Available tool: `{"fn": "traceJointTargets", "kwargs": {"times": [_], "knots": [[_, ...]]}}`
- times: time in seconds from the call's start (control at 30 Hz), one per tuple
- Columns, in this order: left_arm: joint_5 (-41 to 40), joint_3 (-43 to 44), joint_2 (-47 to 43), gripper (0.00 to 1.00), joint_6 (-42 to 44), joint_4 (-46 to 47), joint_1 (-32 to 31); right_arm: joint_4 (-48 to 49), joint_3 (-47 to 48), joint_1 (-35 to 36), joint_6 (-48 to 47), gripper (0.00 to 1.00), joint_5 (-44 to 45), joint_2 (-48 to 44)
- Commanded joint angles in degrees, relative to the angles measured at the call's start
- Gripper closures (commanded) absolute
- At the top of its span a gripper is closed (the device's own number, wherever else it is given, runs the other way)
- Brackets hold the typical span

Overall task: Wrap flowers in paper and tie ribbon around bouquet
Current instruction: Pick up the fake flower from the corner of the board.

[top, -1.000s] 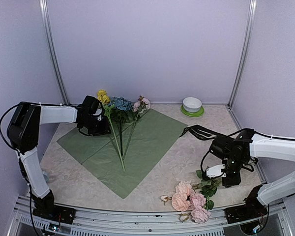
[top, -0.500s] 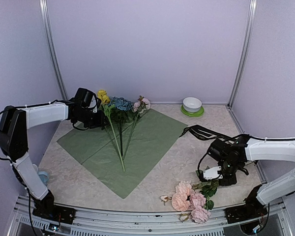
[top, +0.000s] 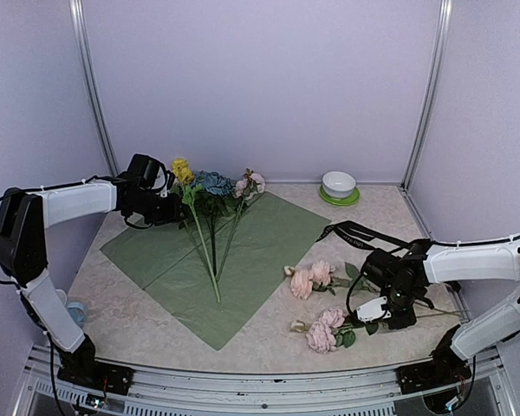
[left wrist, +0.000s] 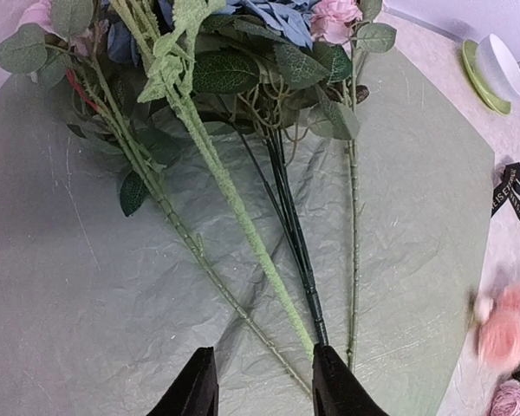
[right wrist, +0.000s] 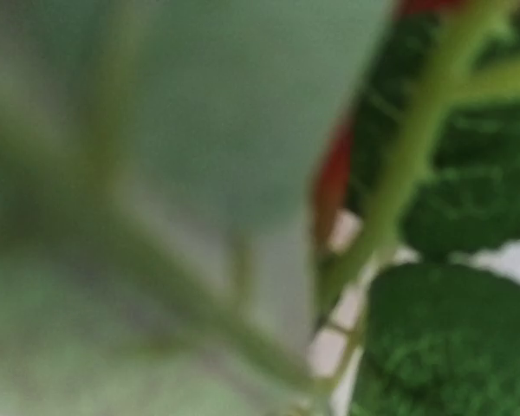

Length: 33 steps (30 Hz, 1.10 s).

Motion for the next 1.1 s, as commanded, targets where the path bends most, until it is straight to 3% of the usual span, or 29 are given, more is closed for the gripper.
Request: {"fn": "traceJointTargets", "kwargs": {"times": [0.0, 0.13, 0.3, 0.47, 0.6, 0.7, 0.83, 0.97, 1.07], "knots": [[0.75, -0.76, -2.74, 0.62, 0.92, 0.14, 0.31, -1.96, 0.54, -0.46, -1.34, 1.00, 1.49, -1.95], [0.79, -0.65, -3.35, 0.62, 0.73, -0.01, 0.31, -4.68, 3.81, -0.46, -2.59, 1.00, 1.44, -6.67], [0.69, -0.11, -4.01, 0.62, 0.43, -0.55, 0.22, -8.27, 14.23, -0.46, -2.82, 1.00, -5.75, -13.46], [0.09, -0.37, -5.77, 0.62, 0.33, 0.47, 0.07, -2.71, 23.32, -0.46, -1.06, 1.00, -14.30, -20.11], [-0.34, -1.25, -8.93, 0.56, 1.25, 2.86, -0.90, 18.59, 23.88, -0.46, 8.63, 1.00, -22.88, -25.48], [-0.29, -3.20, -13.48, 0.55, 2.32, 7.45, -2.52, 44.31, 18.64, -0.46, 25.97, 1.00, -27.66, -26.31], [2.14, -8.77, -22.18, 0.45, 7.59, 17.94, -8.29, 71.64, 16.68, -0.46, 48.51, 1.00, -33.81, -18.35], [8.73, -16.16, -29.84, 0.22, 15.94, 30.39, -17.69, 86.81, 21.65, 0.97, 66.39, 1.00, -39.05, -4.89], [11.69, -19.62, -31.93, 0.19, 19.82, 35.94, -22.86, 85.97, 29.68, 4.90, 68.08, 1.00, -43.36, 3.97]]}}
